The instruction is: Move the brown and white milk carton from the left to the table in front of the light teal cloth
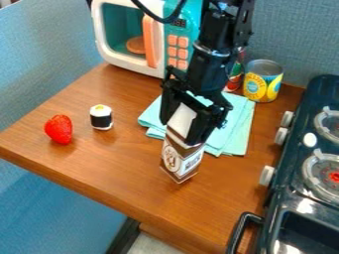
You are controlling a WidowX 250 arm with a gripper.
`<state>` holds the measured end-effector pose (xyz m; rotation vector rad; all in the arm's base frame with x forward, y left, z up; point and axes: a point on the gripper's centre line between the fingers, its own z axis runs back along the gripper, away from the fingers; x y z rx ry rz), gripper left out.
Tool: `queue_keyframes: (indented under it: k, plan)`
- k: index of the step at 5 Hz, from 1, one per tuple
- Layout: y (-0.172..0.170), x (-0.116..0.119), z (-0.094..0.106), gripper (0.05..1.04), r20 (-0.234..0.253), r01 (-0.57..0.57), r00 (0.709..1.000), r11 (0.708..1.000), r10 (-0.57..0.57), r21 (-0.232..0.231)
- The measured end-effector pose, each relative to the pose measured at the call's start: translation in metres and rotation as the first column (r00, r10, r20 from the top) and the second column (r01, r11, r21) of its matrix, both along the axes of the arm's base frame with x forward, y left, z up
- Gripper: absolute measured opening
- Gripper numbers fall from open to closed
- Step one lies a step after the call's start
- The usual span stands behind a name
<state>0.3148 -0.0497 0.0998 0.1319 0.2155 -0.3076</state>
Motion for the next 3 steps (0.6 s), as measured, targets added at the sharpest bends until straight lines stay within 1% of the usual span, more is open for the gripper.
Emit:
queue_keyframes:
  k: [1, 2, 3]
  plan:
    - [0.0101, -0.0051, -0.0097, 0.842, -0.028, -0.022, 0.999, 0.999, 0.021, -0.041]
    - [0.0116, -0.0078, -0.0132, 0.842, -0.043, -0.020, 0.999, 0.996, 0.016, -0.084]
    - [0.0120, -0.0075, -0.0148, 0.884, -0.037, -0.015, 0.999, 0.993, 0.011, -0.115]
